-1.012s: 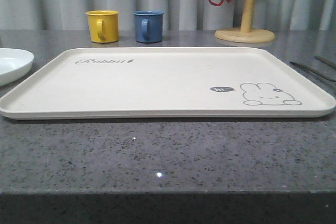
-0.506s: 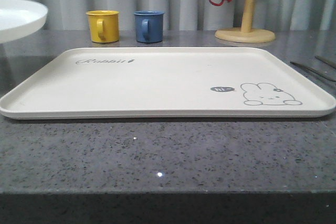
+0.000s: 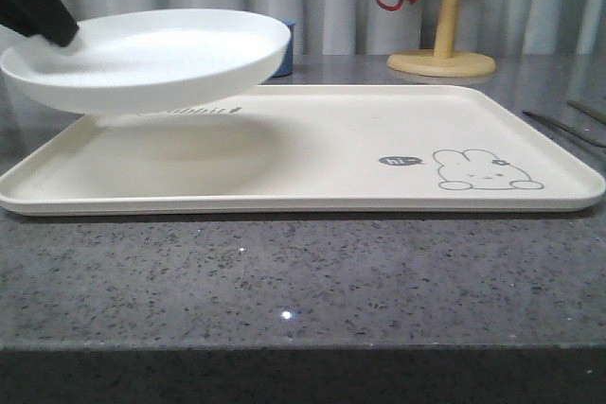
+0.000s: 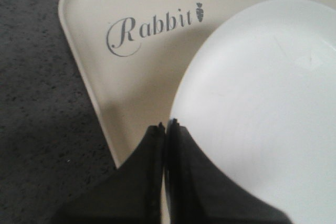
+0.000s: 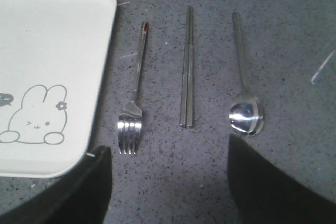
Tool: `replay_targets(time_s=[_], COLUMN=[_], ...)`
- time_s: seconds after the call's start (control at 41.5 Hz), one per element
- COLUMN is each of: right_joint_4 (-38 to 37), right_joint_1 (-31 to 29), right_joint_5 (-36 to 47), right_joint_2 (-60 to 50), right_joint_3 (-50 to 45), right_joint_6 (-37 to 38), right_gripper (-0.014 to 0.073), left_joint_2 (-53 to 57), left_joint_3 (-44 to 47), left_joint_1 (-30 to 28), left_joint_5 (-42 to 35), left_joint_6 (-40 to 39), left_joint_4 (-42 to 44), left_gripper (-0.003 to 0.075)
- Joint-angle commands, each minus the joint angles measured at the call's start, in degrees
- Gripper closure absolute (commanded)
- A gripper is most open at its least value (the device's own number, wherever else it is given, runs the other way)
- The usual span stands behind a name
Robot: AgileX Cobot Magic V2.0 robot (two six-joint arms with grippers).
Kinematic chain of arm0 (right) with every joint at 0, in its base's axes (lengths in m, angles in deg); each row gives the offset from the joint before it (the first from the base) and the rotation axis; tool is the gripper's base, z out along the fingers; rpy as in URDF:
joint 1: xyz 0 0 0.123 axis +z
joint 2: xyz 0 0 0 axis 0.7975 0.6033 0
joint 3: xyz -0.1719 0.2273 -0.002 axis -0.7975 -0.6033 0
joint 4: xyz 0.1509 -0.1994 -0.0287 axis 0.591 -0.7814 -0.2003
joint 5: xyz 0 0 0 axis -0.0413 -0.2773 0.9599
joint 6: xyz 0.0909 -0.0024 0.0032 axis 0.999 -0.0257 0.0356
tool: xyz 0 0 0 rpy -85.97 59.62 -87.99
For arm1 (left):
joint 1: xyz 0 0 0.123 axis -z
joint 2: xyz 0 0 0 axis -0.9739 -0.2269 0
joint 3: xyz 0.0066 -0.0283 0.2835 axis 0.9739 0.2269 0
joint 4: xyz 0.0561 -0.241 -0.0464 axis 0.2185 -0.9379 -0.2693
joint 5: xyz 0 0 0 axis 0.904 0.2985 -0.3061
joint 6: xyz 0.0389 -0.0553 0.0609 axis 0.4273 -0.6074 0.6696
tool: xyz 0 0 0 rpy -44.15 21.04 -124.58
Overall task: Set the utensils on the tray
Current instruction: 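Carry the plate over the tray and lower it onto the tray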
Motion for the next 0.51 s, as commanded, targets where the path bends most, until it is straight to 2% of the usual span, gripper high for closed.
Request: replay_targets(time_s=[0.0,0.361,0.434,0.482], right_joint_4=[-0.59,-0.59,-0.59,-0.59], right_joint_1=[-0.37,-0.37,-0.37,-0.37], right_joint_5=[3.39,3.39,3.39,3.39], right_joint_2=[0.3,0.3,0.3,0.3], right_joint_3=[1.88,1.88,1.88,1.88], right_joint_6=[-0.46,-0.46,-0.46,-0.46], right_gripper=[0.0096,0.0096,0.0096,0.0096], left_joint_2=[-0.34,-6.14,-6.84,-7.04], left_joint_3=[-1.91,-1.91,-1.91,-1.91], left_joint_1=[1.87,2.24,2.24,2.24], left_joint_5=[-3.39,-5.57,-5.66,-5.06], left_joint_6=[0.16,0.16,0.16,0.16], left_joint_4=[-2.89,-2.89,-2.89,-2.89], left_gripper=[0.0739,0.0729,0.0673,0.0598])
